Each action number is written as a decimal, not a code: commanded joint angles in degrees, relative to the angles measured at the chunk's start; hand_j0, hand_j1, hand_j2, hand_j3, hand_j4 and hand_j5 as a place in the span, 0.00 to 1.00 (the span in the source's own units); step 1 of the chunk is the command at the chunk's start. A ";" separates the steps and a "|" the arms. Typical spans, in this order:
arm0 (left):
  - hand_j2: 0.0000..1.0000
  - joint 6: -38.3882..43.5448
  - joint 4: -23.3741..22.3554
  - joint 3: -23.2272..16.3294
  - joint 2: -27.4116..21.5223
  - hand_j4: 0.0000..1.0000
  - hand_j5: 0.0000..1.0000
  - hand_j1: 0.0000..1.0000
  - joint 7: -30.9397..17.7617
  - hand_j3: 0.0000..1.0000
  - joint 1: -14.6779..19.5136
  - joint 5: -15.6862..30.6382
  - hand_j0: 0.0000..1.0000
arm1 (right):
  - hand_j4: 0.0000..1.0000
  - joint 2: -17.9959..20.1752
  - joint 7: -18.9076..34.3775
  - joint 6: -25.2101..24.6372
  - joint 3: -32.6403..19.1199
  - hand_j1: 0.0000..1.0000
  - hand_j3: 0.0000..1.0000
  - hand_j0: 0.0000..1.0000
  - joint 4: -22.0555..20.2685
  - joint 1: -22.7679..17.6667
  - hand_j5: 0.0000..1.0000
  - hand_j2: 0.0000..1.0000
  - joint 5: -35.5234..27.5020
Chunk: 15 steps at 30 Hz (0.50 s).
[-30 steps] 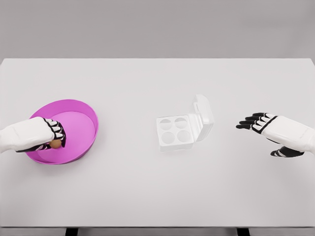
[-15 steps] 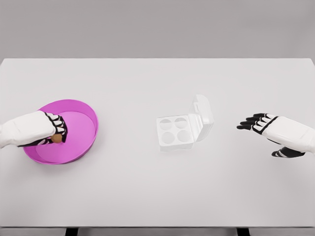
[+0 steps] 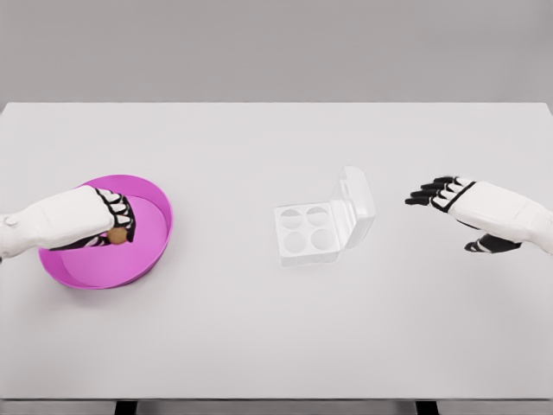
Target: Pack egg into the box and close the box lid
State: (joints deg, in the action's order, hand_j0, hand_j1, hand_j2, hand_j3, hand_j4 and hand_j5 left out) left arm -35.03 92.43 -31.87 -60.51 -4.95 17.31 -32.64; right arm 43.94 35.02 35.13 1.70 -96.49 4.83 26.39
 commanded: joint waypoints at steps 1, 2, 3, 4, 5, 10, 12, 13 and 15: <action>0.42 0.03 0.65 0.15 0.39 0.42 0.42 0.42 0.03 0.42 0.00 0.47 0.42 | 1.00 -0.25 -0.02 -0.13 2.61 1.00 1.00 1.00 1.13 0.00 1.00 1.00 0.07; 0.42 0.03 1.17 0.94 0.83 0.42 0.42 0.42 0.03 0.42 0.00 0.39 0.42 | 1.00 -0.25 -0.02 -0.13 2.61 1.00 1.00 1.00 1.30 0.00 1.00 1.00 0.07; 0.42 0.03 1.44 1.11 1.27 0.42 0.42 0.42 -0.06 0.42 -0.09 0.39 0.42 | 1.00 -0.25 -0.02 -0.13 2.61 1.00 1.00 1.00 1.31 0.09 1.00 1.00 0.07; 0.42 0.03 1.44 1.11 1.45 0.42 0.42 0.42 -0.06 0.42 0.00 0.39 0.42 | 1.00 -0.25 -0.02 -0.13 2.61 1.00 1.00 1.00 1.39 0.09 1.00 1.00 0.07; 0.42 0.03 1.44 1.11 1.62 0.42 0.42 0.42 -0.06 0.42 0.00 0.39 0.42 | 1.00 -0.17 -0.02 -0.13 2.61 1.00 1.00 1.00 1.30 0.09 1.00 1.00 0.07; 0.42 0.03 2.23 1.20 2.85 0.42 0.42 0.42 -0.06 0.42 0.44 0.39 0.42 | 1.00 -0.08 -0.02 -0.13 2.61 1.00 1.00 1.00 1.13 0.00 1.00 1.00 0.24; 0.42 0.03 2.49 1.11 3.73 0.42 0.42 0.42 -0.06 0.42 0.79 0.39 0.42 | 1.00 0.01 -0.02 -0.13 2.61 1.00 1.00 1.00 0.95 0.00 1.00 1.00 0.24; 0.42 0.03 2.49 1.11 4.35 0.42 0.42 0.42 -0.06 0.42 0.88 0.39 0.42 | 1.00 0.01 -0.02 -0.13 2.70 1.00 1.00 1.00 0.95 0.00 1.00 1.00 0.24; 0.42 0.03 2.58 1.11 4.52 0.42 0.42 0.42 -0.06 0.42 1.14 0.39 0.42 | 1.00 0.01 -0.02 -0.13 2.70 1.00 1.00 1.00 0.86 -0.09 1.00 1.00 0.24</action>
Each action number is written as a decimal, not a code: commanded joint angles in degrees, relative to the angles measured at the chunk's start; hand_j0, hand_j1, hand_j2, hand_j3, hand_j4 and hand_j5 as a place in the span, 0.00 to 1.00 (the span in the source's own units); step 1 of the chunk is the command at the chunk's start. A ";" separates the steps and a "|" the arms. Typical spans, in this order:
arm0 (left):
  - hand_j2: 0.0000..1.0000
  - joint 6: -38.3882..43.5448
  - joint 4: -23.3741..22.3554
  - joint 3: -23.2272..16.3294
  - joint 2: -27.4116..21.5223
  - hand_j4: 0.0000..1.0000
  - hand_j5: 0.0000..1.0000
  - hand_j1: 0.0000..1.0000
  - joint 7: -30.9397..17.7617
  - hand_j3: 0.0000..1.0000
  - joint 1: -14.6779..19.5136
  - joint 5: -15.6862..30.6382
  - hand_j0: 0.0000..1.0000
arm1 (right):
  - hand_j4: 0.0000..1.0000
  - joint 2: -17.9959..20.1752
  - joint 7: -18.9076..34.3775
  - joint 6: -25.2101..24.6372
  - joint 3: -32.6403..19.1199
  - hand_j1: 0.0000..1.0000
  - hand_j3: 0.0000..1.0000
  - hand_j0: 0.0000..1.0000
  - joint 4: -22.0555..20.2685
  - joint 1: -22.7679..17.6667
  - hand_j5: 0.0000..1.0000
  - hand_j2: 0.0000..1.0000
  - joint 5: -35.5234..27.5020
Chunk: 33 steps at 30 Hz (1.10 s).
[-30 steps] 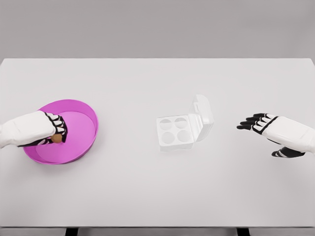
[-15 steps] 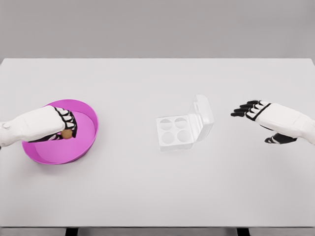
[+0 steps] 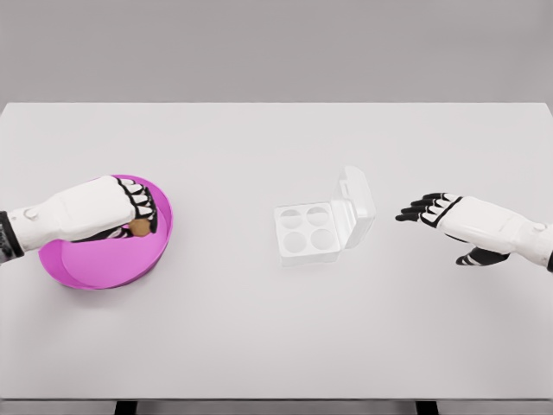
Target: Pack egg into the box and close the box lid
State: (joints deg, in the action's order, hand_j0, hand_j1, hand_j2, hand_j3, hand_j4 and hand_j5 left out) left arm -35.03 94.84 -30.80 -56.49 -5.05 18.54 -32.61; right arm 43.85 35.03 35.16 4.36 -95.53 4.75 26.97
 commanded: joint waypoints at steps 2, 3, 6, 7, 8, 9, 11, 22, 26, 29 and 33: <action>0.42 0.03 0.26 0.04 1.46 0.42 0.42 0.42 0.04 0.42 0.09 0.36 0.42 | 1.00 0.10 -0.03 -0.16 0.04 1.00 1.00 1.00 -0.18 0.00 1.00 1.00 -0.33; 0.42 0.03 0.26 0.04 1.73 0.42 0.42 0.42 0.04 0.42 0.35 0.36 0.42 | 1.00 0.27 -0.03 -0.16 0.04 1.00 1.00 1.00 -0.36 -0.18 1.00 1.00 -0.33; 0.41 0.03 0.26 0.04 2.87 0.41 0.41 0.41 0.04 0.41 0.44 0.27 0.41 | 1.00 0.27 -0.03 -0.16 -0.05 1.00 1.00 1.00 -0.98 -0.35 1.00 1.00 -0.33; 0.41 0.03 0.52 0.04 3.05 0.41 0.41 0.41 0.04 0.41 0.53 0.27 0.41 | 1.00 0.45 -0.03 -0.16 -0.05 1.00 1.00 1.00 -0.98 -0.35 1.00 1.00 -0.33; 0.41 0.03 0.70 0.04 3.31 0.41 0.41 0.41 -0.13 0.41 0.70 0.18 0.41 | 1.00 0.45 -0.03 -0.16 -0.05 1.00 1.00 1.00 -0.98 -0.35 1.00 1.00 -0.33; 0.41 0.03 0.70 0.04 3.57 0.41 0.41 0.41 -0.14 0.41 0.70 0.09 0.41 | 1.00 0.54 -0.03 -0.16 -0.05 1.00 1.00 1.00 -0.98 -0.35 1.00 1.00 -0.33; 0.40 0.03 0.96 0.04 4.98 0.40 0.40 0.40 -0.31 0.40 0.79 -0.08 0.40 | 1.00 0.71 -0.03 -0.16 -0.05 1.00 1.00 1.00 -0.98 -0.35 1.00 1.00 -0.33; 0.40 0.03 1.22 -0.05 9.46 0.40 0.40 0.40 -0.40 0.40 1.76 -0.43 0.40 | 1.00 0.71 -0.03 -0.16 -0.05 1.00 1.00 1.00 -1.15 -0.44 1.00 1.00 -0.33; 0.40 0.03 1.22 -0.14 10.96 0.40 0.40 0.40 -0.49 0.40 2.11 -0.52 0.40 | 1.00 0.80 -0.03 -0.16 -0.05 1.00 1.00 1.00 -1.33 -0.44 1.00 1.00 -0.33; 0.40 0.03 1.40 -0.32 12.19 0.40 0.40 0.40 -0.49 0.40 2.11 -0.61 0.40 | 1.00 0.80 -0.03 -0.16 -0.05 1.00 1.00 1.00 -1.33 -0.53 1.00 1.00 -0.33; 0.40 0.03 1.75 -0.40 12.98 0.40 0.40 0.40 -0.49 0.40 2.11 -0.70 0.40 | 1.00 0.80 -0.03 -0.16 -0.05 1.00 1.00 1.00 -1.24 -0.53 1.00 1.00 -0.33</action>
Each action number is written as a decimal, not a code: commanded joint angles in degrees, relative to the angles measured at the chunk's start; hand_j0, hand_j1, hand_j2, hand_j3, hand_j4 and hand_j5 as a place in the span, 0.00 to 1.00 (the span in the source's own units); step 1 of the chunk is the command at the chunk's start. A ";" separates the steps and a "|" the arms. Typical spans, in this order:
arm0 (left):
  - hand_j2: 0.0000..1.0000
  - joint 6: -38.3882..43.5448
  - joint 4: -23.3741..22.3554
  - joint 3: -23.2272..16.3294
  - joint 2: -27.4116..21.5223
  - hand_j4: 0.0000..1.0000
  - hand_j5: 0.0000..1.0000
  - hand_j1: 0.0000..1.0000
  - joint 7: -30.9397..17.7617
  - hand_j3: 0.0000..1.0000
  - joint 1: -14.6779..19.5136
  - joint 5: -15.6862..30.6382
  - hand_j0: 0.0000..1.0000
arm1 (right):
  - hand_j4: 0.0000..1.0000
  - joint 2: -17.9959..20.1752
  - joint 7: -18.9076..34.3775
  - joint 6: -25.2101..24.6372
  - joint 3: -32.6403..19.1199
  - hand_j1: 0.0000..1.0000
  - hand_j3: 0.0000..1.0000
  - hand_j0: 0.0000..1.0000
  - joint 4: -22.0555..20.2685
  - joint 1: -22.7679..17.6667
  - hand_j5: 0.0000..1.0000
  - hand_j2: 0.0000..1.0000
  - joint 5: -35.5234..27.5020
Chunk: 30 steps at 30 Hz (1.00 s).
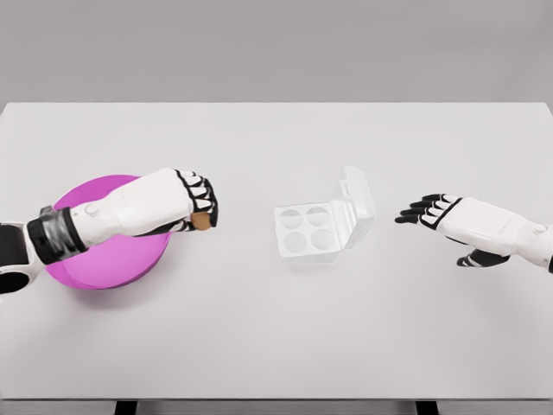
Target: Pack egg into the box and close the box lid
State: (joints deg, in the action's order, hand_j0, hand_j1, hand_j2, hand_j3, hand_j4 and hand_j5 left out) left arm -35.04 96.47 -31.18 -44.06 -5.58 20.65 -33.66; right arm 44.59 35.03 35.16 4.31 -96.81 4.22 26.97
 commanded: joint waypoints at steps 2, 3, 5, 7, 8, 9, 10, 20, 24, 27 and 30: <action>0.40 0.04 0.12 -0.11 1.34 0.40 0.40 0.40 0.05 0.40 0.00 0.26 0.40 | 1.00 0.06 -0.03 -0.16 0.00 1.00 1.00 1.00 -0.05 0.00 1.00 1.00 -0.34; 0.40 0.04 0.12 -0.19 1.69 0.40 0.40 0.40 0.05 0.40 0.00 0.08 0.40 | 1.00 0.06 -0.03 -0.16 0.00 1.00 1.00 1.00 -0.05 0.00 1.00 1.00 -0.34; 0.40 0.04 0.12 -0.19 2.22 0.40 0.40 0.40 0.05 0.40 0.00 -0.27 0.40 | 1.00 0.06 -0.03 -0.16 0.00 1.00 1.00 1.00 -0.05 0.00 1.00 1.00 -0.34; 0.40 0.04 0.12 -0.19 3.01 0.40 0.40 0.40 0.05 0.40 0.09 -0.97 0.40 | 1.00 0.06 -0.03 -0.16 0.00 1.00 1.00 1.00 -0.05 0.00 1.00 1.00 -0.34; 0.40 0.04 0.12 -0.19 3.45 0.40 0.40 0.40 0.05 0.40 0.09 -0.97 0.40 | 1.00 0.06 -0.03 -0.16 0.00 1.00 1.00 1.00 -0.05 0.00 1.00 1.00 -0.34; 0.40 0.04 0.12 -0.37 3.80 0.40 0.40 0.40 0.05 0.40 0.26 -1.06 0.40 | 1.00 0.06 -0.03 -0.16 0.00 1.00 1.00 1.00 -0.05 -0.09 1.00 1.00 -0.34; 0.40 0.04 0.12 -0.37 3.80 0.40 0.40 0.40 0.05 0.40 0.26 -1.32 0.40 | 1.00 0.06 -0.03 -0.16 0.00 1.00 1.00 1.00 -0.05 0.00 1.00 1.00 -0.34; 0.40 0.04 0.03 -0.55 6.70 0.40 0.40 0.40 -0.04 0.40 0.26 -3.52 0.40 | 1.00 0.06 -0.03 -0.16 0.00 1.00 1.00 1.00 -0.14 -0.17 1.00 1.00 -0.34; 0.40 0.04 0.03 -0.55 7.58 0.40 0.40 0.40 -0.04 0.40 0.26 -3.96 0.40 | 1.00 0.06 -0.03 -0.16 0.00 1.00 1.00 1.00 -0.14 -0.18 1.00 1.00 -0.34; 0.40 0.04 0.03 -0.63 8.37 0.40 0.40 0.40 -0.04 0.40 0.18 -4.22 0.40 | 1.00 0.06 -0.03 -0.16 0.00 1.00 1.00 1.00 -0.49 -0.18 1.00 1.00 -0.34; 0.40 0.04 0.03 -0.63 9.16 0.40 0.40 0.40 -0.04 0.40 0.26 -4.66 0.40 | 1.00 0.06 -0.03 -0.16 0.00 1.00 1.00 1.00 -0.49 -0.18 1.00 1.00 -0.34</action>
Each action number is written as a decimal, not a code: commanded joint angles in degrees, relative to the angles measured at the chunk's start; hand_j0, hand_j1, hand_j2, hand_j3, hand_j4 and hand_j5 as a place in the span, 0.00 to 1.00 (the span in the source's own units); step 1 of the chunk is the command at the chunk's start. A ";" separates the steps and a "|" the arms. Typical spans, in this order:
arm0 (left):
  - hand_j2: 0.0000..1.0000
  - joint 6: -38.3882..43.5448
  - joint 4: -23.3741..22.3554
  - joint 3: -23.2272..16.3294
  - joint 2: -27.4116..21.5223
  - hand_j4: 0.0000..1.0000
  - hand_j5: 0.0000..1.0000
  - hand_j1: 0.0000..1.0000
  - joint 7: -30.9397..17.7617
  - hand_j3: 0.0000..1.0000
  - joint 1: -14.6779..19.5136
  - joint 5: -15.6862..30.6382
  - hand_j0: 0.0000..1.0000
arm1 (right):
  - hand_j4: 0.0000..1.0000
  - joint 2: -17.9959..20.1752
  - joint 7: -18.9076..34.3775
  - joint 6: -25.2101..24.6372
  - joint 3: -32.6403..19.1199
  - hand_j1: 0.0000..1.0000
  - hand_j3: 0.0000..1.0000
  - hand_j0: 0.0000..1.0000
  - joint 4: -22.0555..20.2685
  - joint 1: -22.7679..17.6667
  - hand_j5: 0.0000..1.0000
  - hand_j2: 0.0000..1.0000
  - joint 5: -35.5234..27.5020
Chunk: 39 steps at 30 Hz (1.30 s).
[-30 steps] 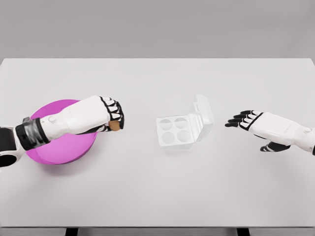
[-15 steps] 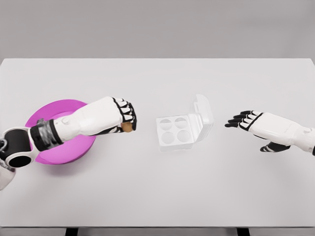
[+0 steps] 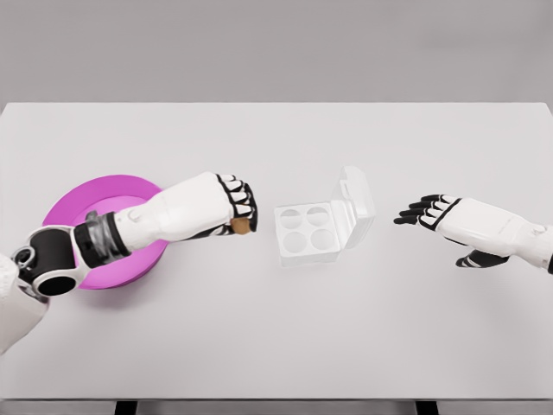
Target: Pack egg into the box and close the box lid
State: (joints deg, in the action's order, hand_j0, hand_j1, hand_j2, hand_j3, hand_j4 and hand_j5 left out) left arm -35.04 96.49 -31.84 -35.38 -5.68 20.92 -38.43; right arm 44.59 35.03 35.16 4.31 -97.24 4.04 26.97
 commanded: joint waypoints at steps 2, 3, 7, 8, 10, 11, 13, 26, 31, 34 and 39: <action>0.40 0.04 0.01 0.02 1.54 0.40 0.40 0.40 0.05 0.40 -0.09 -0.42 0.40 | 1.00 0.06 -0.03 -0.16 0.00 1.00 1.00 1.00 -0.06 0.09 1.00 1.00 -0.34; 0.40 0.04 -0.08 0.02 1.81 0.40 0.40 0.40 0.05 0.40 -0.09 -0.86 0.40 | 1.00 0.06 -0.03 -0.16 0.00 1.00 1.00 1.00 -0.06 0.09 1.00 1.00 -0.34; 0.40 0.04 -0.16 0.02 2.78 0.40 0.40 0.40 0.05 0.40 -0.09 -1.47 0.40 | 1.00 0.06 -0.03 -0.16 0.00 1.00 1.00 1.00 -0.06 0.00 1.00 1.00 -0.34; 0.40 0.04 -0.16 0.02 3.39 0.40 0.40 0.40 0.05 0.40 -0.09 -1.65 0.40 | 1.00 0.06 -0.03 -0.16 0.00 1.00 1.00 1.00 -0.06 0.00 1.00 1.00 -0.34; 0.40 0.04 -0.25 0.02 3.74 0.40 0.40 0.40 0.05 0.40 -0.18 -2.26 0.40 | 1.00 0.15 -0.03 -0.16 0.00 1.00 1.00 1.00 -0.06 0.00 1.00 1.00 -0.34; 0.40 0.04 -0.25 0.02 4.36 0.40 0.40 0.40 0.05 0.40 -0.18 -2.79 0.40 | 1.00 0.06 -0.03 -0.16 0.00 1.00 1.00 1.00 -0.06 0.00 1.00 1.00 -0.34; 0.40 0.04 -0.34 0.02 4.80 0.40 0.40 0.40 0.05 0.40 -0.18 -3.41 0.40 | 1.00 0.06 -0.03 -0.16 0.00 1.00 1.00 1.00 -0.06 0.00 1.00 1.00 -0.34; 0.40 0.04 -1.92 -0.42 8.05 0.40 0.40 0.40 -0.04 0.40 -0.18 -6.22 0.40 | 1.00 0.06 -0.03 -0.16 0.00 1.00 1.00 1.00 -0.32 -0.09 1.00 1.00 -0.34; 0.41 0.04 -2.71 -0.42 9.46 0.41 0.41 0.41 -0.04 0.41 -0.18 -8.33 0.41 | 1.00 0.15 -0.03 -0.16 0.00 1.00 1.00 1.00 -0.41 -0.09 1.00 1.00 -0.34; 0.41 0.04 -3.24 -0.42 10.51 0.41 0.41 0.41 -0.04 0.41 -0.18 -9.03 0.41 | 1.00 0.15 -0.03 -0.16 0.00 1.00 1.00 1.00 -0.50 -0.18 1.00 1.00 -0.34; 0.41 0.04 -4.64 -0.42 12.53 0.41 0.41 0.41 -0.04 0.41 -0.09 -10.35 0.41 | 1.00 0.15 -0.03 -0.16 0.00 1.00 1.00 1.00 -0.50 -0.18 1.00 1.00 -0.34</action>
State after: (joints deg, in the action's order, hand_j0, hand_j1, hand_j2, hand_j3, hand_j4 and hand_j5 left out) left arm -35.04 92.32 -32.29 -23.65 -5.77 20.83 -48.68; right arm 44.66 35.03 35.16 4.31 -97.70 3.87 26.97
